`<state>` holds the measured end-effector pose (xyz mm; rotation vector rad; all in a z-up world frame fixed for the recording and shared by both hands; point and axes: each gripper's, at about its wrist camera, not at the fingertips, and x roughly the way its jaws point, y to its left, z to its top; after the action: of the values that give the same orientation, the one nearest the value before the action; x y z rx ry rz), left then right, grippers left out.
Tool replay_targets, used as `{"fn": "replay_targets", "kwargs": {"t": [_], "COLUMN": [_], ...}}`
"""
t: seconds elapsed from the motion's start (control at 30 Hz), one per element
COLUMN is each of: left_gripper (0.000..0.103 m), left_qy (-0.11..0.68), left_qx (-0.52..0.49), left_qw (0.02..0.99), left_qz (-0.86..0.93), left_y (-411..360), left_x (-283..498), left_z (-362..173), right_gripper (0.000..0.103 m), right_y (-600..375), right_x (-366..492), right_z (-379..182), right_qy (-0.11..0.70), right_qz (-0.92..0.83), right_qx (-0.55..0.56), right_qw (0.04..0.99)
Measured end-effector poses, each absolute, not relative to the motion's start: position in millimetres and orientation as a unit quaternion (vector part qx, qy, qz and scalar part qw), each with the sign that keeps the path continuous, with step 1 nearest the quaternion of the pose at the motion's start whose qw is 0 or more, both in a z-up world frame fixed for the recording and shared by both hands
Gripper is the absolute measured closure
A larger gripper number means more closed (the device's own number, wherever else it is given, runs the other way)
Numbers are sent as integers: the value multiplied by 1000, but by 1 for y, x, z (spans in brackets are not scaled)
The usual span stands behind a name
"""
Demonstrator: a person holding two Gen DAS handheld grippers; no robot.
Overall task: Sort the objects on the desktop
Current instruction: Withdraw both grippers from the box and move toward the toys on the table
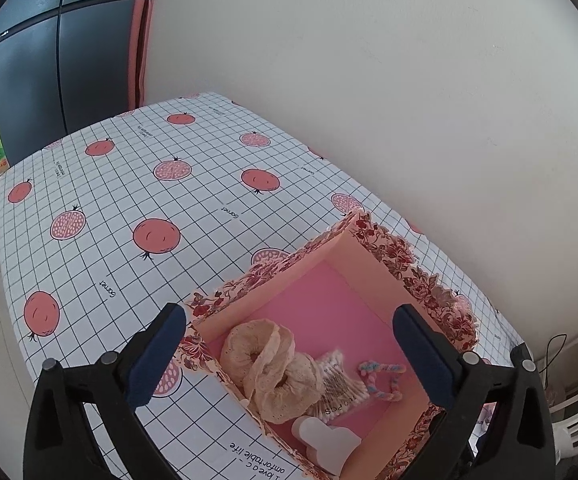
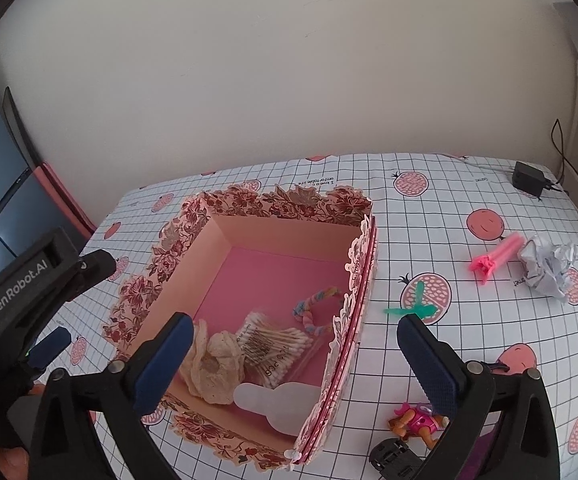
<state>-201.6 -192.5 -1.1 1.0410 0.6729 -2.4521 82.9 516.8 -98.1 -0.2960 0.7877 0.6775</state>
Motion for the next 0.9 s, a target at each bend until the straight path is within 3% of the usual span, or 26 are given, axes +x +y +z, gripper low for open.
{"fn": "replay_targets", "kwargs": {"t": [0.9], "left_gripper": [0], "left_qy": [187], "left_qx": [383], "left_qw": [28], "left_qz": [-904], "left_y": [-67], "left_x": [-183], "left_z": [52], "right_gripper": [0], "right_y": [395], "right_x": [118], "right_z": [20], "right_qy": [357], "right_qz": [260], "right_qx": [-96], "right_qw": [892]}}
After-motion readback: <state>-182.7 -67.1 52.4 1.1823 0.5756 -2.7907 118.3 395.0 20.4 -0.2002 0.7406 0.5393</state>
